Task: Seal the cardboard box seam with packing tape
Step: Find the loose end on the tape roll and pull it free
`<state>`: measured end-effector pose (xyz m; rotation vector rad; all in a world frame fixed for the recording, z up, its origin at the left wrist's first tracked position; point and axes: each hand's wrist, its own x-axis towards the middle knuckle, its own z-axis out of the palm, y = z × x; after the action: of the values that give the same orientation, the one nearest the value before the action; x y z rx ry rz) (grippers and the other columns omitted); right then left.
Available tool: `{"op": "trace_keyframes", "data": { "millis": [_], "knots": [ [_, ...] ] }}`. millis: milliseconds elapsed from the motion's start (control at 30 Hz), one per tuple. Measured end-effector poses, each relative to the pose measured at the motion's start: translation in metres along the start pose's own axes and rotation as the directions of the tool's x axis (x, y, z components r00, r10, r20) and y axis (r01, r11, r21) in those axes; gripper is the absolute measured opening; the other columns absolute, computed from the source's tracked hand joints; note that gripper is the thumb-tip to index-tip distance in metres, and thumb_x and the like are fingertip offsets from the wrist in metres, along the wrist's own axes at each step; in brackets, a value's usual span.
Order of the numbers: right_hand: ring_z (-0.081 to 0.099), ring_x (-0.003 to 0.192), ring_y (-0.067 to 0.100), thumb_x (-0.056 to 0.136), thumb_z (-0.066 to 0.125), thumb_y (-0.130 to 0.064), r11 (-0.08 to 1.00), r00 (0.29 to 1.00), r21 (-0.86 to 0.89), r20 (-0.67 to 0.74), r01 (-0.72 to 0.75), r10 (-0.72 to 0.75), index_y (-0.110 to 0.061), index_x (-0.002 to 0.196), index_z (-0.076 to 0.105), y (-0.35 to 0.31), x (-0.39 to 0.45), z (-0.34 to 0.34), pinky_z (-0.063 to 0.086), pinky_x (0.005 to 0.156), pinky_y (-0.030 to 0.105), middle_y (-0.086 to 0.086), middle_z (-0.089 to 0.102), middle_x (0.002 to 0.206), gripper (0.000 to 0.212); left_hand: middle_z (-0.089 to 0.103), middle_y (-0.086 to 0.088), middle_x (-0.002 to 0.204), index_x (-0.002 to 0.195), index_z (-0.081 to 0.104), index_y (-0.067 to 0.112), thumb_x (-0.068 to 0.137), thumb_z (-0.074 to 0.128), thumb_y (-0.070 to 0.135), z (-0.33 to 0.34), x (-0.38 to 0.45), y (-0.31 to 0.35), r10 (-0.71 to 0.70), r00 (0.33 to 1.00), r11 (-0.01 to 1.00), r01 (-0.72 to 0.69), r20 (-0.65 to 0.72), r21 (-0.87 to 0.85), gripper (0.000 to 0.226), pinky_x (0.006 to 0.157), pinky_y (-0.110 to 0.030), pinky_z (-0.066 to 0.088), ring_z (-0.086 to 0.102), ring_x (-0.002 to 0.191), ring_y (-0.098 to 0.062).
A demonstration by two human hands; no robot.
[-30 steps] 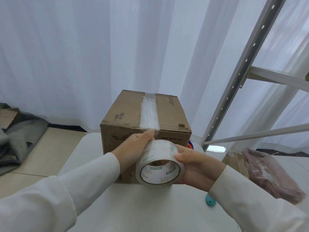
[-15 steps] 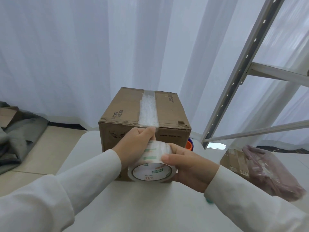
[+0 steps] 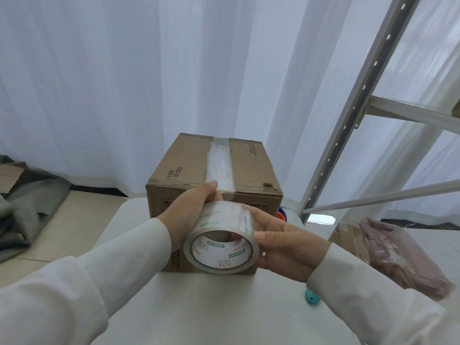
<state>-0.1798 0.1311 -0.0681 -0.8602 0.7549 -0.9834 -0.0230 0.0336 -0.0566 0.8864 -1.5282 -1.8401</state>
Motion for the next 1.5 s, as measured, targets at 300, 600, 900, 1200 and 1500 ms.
{"op": "trace_keyframes", "data": {
  "millis": [300,600,900,1200,1500],
  "knots": [
    [0.071,0.082,0.016,0.050,0.066,-0.015,0.990,0.982,-0.138,-0.185,-0.005,-0.020,-0.016,0.117,0.057,0.003,0.006,0.011,0.058,0.066,0.029,0.003,0.072,0.094,0.068,0.040,0.004,0.033,0.038,0.046,0.013,0.096,0.035,0.026,0.000,0.004,-0.001,0.039,0.999,0.999,-0.038,-0.016,0.010,0.060,0.035,-0.013,0.034,0.036,0.029,-0.007],
    [0.072,0.077,0.014,0.055,0.068,-0.013,0.978,0.980,-0.205,-0.191,0.021,-0.061,-0.016,0.106,0.062,0.002,0.003,0.015,0.059,0.065,0.029,0.000,0.074,0.083,0.052,0.037,0.007,0.032,0.028,0.044,0.017,0.096,0.032,0.025,0.000,0.007,0.004,0.067,0.998,0.998,-0.067,0.007,0.007,0.070,0.035,-0.015,0.032,0.033,0.027,-0.006],
    [0.072,0.081,0.017,0.053,0.067,-0.011,0.992,0.991,-0.128,-0.133,-0.003,-0.015,-0.013,0.111,0.059,-0.001,0.001,0.012,0.058,0.066,0.029,0.004,0.074,0.088,0.059,0.038,0.005,0.032,0.030,0.045,0.016,0.096,0.032,0.025,0.001,0.004,0.003,0.075,0.996,0.997,-0.075,0.037,-0.001,0.068,0.036,-0.014,0.033,0.034,0.028,-0.006],
    [0.072,0.072,0.013,0.060,0.065,-0.011,0.973,0.977,-0.230,-0.212,-0.025,-0.026,-0.016,0.099,0.063,-0.001,0.003,0.020,0.060,0.066,0.028,-0.002,0.074,0.077,0.040,0.039,0.006,0.033,0.031,0.045,0.018,0.096,0.033,0.026,0.001,0.005,0.001,0.070,0.998,0.996,-0.070,0.002,0.055,0.067,0.035,-0.015,0.033,0.034,0.028,-0.007],
    [0.072,0.074,0.015,0.047,0.064,-0.007,0.982,0.980,-0.187,-0.195,0.008,-0.045,-0.013,0.102,0.060,-0.001,0.002,0.022,0.059,0.063,0.029,0.002,0.072,0.081,0.055,0.039,0.005,0.032,0.031,0.044,0.016,0.097,0.032,0.023,0.000,0.006,0.004,0.092,0.996,0.996,-0.092,0.018,0.008,0.067,0.035,-0.014,0.034,0.034,0.028,-0.006]
  ]
}}
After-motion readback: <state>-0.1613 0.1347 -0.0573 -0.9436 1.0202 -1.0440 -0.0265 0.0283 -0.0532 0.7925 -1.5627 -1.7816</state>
